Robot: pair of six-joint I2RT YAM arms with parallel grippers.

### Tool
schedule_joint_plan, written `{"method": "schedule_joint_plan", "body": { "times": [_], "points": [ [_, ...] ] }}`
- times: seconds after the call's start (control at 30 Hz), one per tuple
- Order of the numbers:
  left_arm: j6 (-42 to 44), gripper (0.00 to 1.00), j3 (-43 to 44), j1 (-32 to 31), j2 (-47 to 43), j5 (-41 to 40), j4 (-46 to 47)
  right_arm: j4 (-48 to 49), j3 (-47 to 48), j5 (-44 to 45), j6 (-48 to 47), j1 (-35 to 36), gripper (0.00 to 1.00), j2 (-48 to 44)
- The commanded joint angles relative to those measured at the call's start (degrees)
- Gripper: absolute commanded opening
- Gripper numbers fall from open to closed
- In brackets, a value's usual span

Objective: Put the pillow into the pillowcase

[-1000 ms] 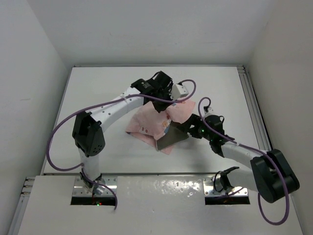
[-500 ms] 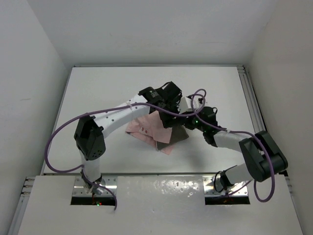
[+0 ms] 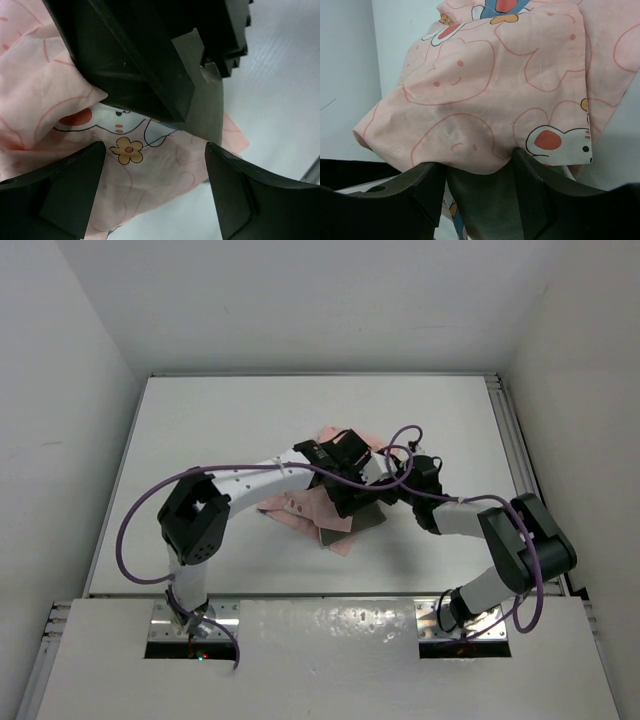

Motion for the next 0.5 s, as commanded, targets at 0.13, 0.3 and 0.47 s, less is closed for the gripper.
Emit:
{"method": "schedule_joint_plan", "body": {
  "times": [0.13,0.3,0.47],
  "points": [
    [-2.63,0.36,-7.04,-1.29,2.52,-2.08,10.87,-3.78,6.41,-1.02,-5.25,0.80,0.65,0.48],
    [-1.92,0.00,-5.12,0.64,0.77,0.19,6.24,-9.34,4.57,2.05,-10.00,-0.77,0.68,-2.15],
    [1.75,0.00,2.60,5.30,-5.12,6.17,-3.17,-13.11,3.60,1.97,-13.68,-3.32,0.23,-4.09]
  ]
}}
